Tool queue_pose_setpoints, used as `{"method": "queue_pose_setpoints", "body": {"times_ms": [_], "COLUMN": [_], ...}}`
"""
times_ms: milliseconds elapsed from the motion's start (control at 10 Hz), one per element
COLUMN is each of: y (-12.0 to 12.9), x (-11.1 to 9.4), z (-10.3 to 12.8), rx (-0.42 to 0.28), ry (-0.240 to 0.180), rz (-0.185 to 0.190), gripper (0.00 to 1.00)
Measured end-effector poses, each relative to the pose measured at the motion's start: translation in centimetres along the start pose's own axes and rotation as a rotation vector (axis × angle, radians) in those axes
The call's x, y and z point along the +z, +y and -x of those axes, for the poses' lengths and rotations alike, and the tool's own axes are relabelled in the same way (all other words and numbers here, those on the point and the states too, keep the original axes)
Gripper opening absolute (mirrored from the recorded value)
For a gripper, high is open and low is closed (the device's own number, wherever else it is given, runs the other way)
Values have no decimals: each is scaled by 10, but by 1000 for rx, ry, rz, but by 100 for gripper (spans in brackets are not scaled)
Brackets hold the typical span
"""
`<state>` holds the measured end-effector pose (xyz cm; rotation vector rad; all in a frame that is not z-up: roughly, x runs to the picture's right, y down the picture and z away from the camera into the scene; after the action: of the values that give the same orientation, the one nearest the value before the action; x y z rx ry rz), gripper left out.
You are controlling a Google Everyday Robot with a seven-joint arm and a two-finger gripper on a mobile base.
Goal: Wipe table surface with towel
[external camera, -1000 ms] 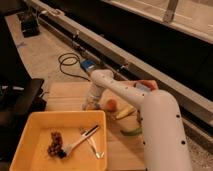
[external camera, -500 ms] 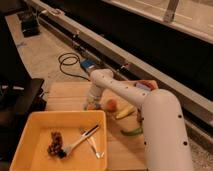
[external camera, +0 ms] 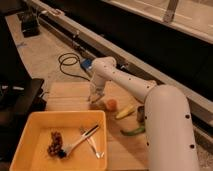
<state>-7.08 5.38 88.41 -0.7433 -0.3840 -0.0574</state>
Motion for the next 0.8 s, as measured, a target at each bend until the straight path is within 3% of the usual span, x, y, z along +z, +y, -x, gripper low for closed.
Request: {"method": "queue_pose_setpoints", "body": {"times_ms": [300,500,600,800], "y": [-32,-44,-46,-39], "x": [17,23,28,37], "z": [-2,18,39,65], "rx": [-30,-72,-107,-148], "ry": [-14,-28,-46,-78], "rz": [-27,-39,-45,-35], "gripper": [0,0,0,0]}}
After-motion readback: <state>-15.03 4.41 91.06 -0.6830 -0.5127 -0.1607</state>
